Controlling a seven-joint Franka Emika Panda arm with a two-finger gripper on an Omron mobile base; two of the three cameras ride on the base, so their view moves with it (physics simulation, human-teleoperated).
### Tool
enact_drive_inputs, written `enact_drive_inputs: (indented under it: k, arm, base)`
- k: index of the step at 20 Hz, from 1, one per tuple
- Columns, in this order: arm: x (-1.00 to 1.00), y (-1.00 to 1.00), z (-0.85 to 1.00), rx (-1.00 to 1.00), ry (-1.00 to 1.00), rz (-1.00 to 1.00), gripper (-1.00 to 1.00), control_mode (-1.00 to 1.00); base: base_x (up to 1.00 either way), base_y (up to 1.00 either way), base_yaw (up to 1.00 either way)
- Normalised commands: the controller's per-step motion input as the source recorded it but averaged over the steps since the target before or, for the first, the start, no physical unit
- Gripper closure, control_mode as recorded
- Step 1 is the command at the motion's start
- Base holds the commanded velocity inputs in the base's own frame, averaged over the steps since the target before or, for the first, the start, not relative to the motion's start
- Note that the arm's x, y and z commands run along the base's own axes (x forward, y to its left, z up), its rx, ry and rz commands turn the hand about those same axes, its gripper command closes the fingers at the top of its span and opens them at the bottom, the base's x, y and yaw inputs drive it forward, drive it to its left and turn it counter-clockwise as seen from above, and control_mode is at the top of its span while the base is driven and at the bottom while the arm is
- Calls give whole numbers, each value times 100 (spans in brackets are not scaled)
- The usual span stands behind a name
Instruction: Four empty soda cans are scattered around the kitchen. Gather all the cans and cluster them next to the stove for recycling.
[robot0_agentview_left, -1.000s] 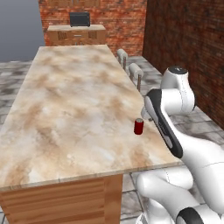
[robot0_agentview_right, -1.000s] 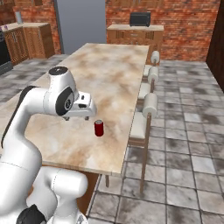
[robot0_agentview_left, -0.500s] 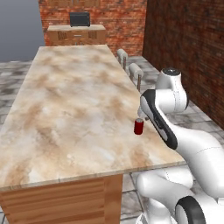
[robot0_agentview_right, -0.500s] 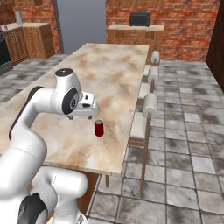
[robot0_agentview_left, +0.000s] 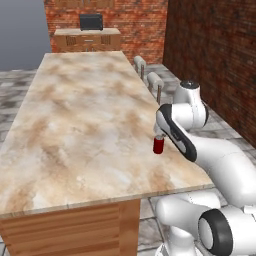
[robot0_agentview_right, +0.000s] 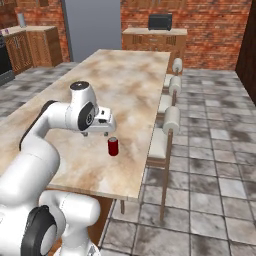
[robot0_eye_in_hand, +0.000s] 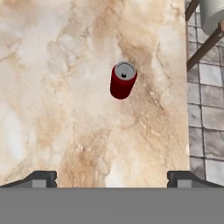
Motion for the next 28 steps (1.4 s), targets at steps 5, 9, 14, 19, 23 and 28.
enact_drive_inputs:
  k: [5,9,14,19,23,28]
  arm:
    - [28,-1,-21,1,0,-2,-100,-100]
    - [26,-4,-16,2,0,-3,-100,-100]
    - [21,-3,-10,6,0,-3,-100,-100]
    - [19,-2,-9,5,0,-4,-100,-100]
    - [17,0,-13,0,2,-2,-100,-100]
    - [20,0,-17,0,2,-2,-100,-100]
  base:
    - [0,0,0]
    - [0,0,0]
    - [0,0,0]
    - [0,0,0]
    - [0,0,0]
    - [0,0,0]
